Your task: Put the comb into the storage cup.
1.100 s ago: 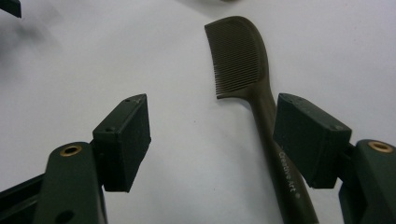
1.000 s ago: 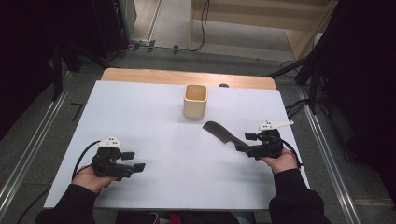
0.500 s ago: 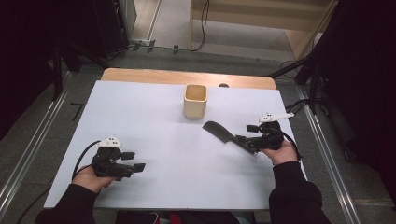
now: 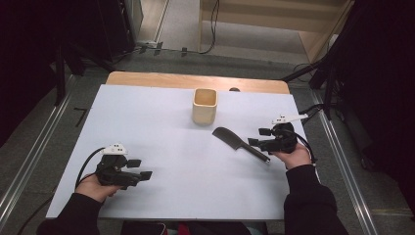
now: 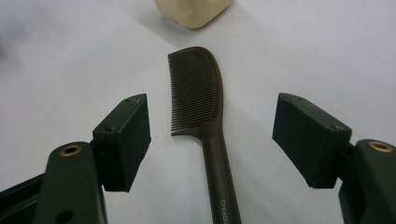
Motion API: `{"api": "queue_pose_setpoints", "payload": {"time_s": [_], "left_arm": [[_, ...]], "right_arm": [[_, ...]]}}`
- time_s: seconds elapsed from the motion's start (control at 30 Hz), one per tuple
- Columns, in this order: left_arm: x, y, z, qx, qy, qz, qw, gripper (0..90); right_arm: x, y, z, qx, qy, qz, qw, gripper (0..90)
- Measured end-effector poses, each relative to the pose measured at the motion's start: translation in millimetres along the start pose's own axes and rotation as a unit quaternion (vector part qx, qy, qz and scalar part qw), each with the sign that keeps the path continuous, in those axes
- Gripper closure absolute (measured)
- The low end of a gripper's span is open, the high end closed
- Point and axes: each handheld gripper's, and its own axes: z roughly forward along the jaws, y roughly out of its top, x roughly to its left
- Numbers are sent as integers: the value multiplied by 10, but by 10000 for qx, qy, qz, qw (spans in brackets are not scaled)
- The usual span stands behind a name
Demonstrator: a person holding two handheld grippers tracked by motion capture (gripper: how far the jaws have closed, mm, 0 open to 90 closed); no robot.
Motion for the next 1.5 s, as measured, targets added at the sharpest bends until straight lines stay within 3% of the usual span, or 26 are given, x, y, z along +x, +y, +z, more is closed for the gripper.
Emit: {"api": "queue_pose_setpoints", "payload": {"time_s": [0.27, 0.7, 0.9, 1.23, 1.5], "left_arm": [[1, 2, -15, -34, 10, -20, 10000, 303], [1, 116, 77, -31, -118, 110, 9999, 303], [-10, 151, 117, -31, -165, 131, 9998, 303], [-4, 149, 109, -28, -153, 132, 9998, 304], [-5, 149, 109, -28, -152, 134, 9998, 303]], "right_arm": [[-31, -125, -7, 174, 27, 1, 9998, 259], [-62, -313, -32, 72, -33, 117, 9999, 272], [-103, -421, 13, 185, -84, 204, 9996, 284], [-117, -495, 80, 363, -80, 142, 9992, 311], [-142, -556, 126, 506, -45, 75, 9987, 389]]}}
